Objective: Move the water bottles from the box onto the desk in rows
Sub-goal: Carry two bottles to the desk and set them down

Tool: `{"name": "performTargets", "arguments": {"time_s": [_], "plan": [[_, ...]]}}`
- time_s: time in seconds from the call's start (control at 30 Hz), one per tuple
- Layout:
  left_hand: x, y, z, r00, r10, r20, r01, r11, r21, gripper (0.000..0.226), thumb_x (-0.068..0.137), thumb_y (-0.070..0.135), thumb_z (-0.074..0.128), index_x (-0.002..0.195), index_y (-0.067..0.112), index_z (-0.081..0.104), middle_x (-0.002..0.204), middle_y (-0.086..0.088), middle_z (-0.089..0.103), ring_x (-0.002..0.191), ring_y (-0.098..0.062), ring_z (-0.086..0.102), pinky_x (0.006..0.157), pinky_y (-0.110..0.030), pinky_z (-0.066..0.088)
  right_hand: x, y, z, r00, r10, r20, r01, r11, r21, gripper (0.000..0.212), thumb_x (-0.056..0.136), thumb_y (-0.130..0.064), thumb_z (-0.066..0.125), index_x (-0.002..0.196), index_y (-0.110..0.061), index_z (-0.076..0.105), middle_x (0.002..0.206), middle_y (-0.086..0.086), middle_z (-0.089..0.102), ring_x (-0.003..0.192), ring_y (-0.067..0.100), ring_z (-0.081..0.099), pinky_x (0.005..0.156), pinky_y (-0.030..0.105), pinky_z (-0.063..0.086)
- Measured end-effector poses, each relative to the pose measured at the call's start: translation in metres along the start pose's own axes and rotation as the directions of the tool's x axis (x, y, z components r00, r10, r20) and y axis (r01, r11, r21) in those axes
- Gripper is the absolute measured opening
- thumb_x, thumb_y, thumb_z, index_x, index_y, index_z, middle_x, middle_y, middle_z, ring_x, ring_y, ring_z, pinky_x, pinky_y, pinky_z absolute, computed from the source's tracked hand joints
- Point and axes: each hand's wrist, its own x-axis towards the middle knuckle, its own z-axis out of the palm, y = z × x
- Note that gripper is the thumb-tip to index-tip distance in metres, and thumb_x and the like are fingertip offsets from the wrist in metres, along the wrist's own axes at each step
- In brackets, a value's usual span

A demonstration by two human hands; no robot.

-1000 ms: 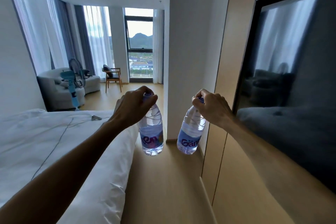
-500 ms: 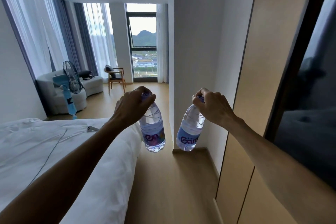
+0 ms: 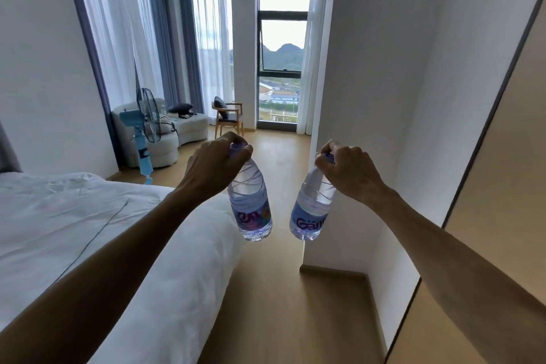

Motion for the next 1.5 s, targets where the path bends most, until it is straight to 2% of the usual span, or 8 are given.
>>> {"name": "performTargets", "arguments": {"time_s": [0.2,0.4,0.53,0.73,0.87,1.03,1.3,1.5], "plan": [[0.062,-0.049,0.035,0.999,-0.034,-0.027,0.035,0.999,0.036,0.032,0.097,0.033,0.053,0.115,0.008,0.059,0.089,-0.001,0.061,0.071,-0.015,0.059,0.063,-0.029,0.051,0.079,0.028,0.064,0.999,-0.043,0.015,0.042,0.997,0.060,0.031,0.099,-0.033,0.047,0.110,-0.008,0.063,0.096,0.009,0.070,0.072,0.020,0.060,0.072,0.033,0.056],[0.145,-0.128,0.077,1.000,0.012,0.029,-0.014,0.997,0.070,0.034,0.096,0.040,0.052,0.114,0.013,0.059,0.092,-0.005,0.070,0.073,-0.017,0.065,0.067,-0.037,0.057,0.171,0.043,0.139,0.998,-0.062,0.028,0.060,0.995,0.078,0.030,0.099,-0.032,0.048,0.109,-0.008,0.062,0.092,0.007,0.068,0.069,0.018,0.058,0.064,0.025,0.050],[0.208,-0.179,0.100,0.998,0.033,0.054,-0.039,0.993,0.115,0.032,0.096,0.041,0.051,0.112,0.015,0.061,0.094,-0.003,0.071,0.073,-0.014,0.064,0.062,-0.025,0.051,0.241,0.052,0.180,0.998,-0.049,0.048,0.045,0.997,0.068,0.028,0.098,-0.032,0.050,0.109,-0.009,0.062,0.094,0.008,0.069,0.070,0.018,0.059,0.064,0.026,0.051],[0.300,-0.235,0.125,0.998,0.040,0.056,-0.045,0.995,0.085,0.031,0.097,0.035,0.052,0.115,0.011,0.059,0.088,0.001,0.062,0.069,-0.015,0.060,0.059,-0.026,0.050,0.337,0.072,0.225,1.000,-0.020,-0.002,0.020,0.997,0.068,0.028,0.097,-0.032,0.049,0.107,-0.008,0.062,0.090,0.005,0.066,0.071,0.021,0.060,0.062,0.027,0.049],[0.353,-0.271,0.151,0.997,0.048,0.054,-0.052,0.996,0.070,0.035,0.096,0.040,0.051,0.113,0.011,0.059,0.094,-0.007,0.071,0.073,-0.020,0.066,0.066,-0.039,0.058,0.391,0.095,0.262,1.000,0.000,0.002,0.000,0.996,0.091,0.027,0.096,-0.031,0.050,0.107,-0.008,0.062,0.092,0.006,0.066,0.074,0.021,0.060,0.057,0.024,0.045],[0.417,-0.310,0.190,0.997,0.042,0.063,-0.048,0.994,0.095,0.032,0.098,0.034,0.051,0.115,0.008,0.060,0.089,-0.002,0.064,0.071,-0.020,0.063,0.062,-0.031,0.053,0.457,0.128,0.315,1.000,-0.018,0.015,0.016,0.993,0.113,0.029,0.097,-0.031,0.051,0.108,-0.008,0.062,0.096,0.009,0.069,0.073,0.019,0.060,0.061,0.027,0.051],[0.530,-0.369,0.254,0.998,0.025,0.054,-0.033,0.989,0.144,0.029,0.097,0.035,0.053,0.111,0.011,0.061,0.081,0.001,0.061,0.059,-0.002,0.054,0.054,-0.024,0.045,0.587,0.182,0.394,0.991,-0.113,0.066,0.099,0.979,0.176,0.028,0.095,-0.030,0.055,0.105,-0.005,0.064,0.097,0.010,0.069,0.075,0.021,0.062,0.058,0.025,0.048],[0.603,-0.420,0.288,0.997,-0.062,0.042,0.054,0.985,0.163,0.029,0.096,0.040,0.051,0.109,0.016,0.060,0.083,0.001,0.061,0.069,-0.017,0.061,0.066,-0.035,0.054,0.673,0.218,0.443,0.991,-0.119,0.060,0.104,0.974,0.203,0.028,0.095,-0.029,0.054,0.105,-0.005,0.064,0.097,0.009,0.069,0.070,0.019,0.060,0.053,0.020,0.045]]}}
